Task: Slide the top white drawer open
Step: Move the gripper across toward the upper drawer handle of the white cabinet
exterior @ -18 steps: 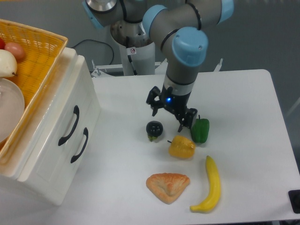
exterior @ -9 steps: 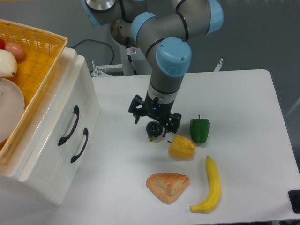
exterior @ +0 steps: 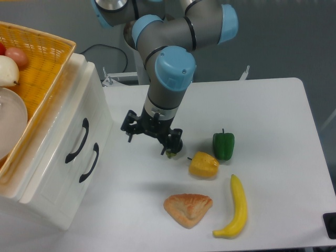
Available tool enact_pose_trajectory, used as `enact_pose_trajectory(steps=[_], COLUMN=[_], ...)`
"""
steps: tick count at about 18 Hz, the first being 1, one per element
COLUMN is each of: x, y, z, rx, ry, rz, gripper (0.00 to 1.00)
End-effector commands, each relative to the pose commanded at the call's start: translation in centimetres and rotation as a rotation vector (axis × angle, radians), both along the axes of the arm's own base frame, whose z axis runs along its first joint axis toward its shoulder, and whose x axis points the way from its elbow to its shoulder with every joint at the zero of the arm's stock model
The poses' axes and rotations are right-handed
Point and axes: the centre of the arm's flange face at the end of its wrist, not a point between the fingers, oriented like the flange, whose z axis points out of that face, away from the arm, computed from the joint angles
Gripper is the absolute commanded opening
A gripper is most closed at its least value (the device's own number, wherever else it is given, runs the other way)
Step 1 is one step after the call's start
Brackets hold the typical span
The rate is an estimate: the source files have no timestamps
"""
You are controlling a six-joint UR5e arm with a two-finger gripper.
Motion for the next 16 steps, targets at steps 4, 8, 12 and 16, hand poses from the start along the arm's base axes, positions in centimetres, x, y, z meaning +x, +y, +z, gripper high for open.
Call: enact_pose_trajectory(steps=[4, 8, 12, 16], x=[1.3, 2.4, 3.4, 4.8], y=[0.6, 1.8, 2.1, 2.8], z=[-0.4, -0.6, -0.7, -0.7], rx=[-0.031, -0.056, -0.077, -0.079], ry=[-0.030, -0.047, -0.063, -0.065], rz=[0.008, 0.045, 0.040, 0.019], gripper=[1.00, 1.00, 1.00, 1.00])
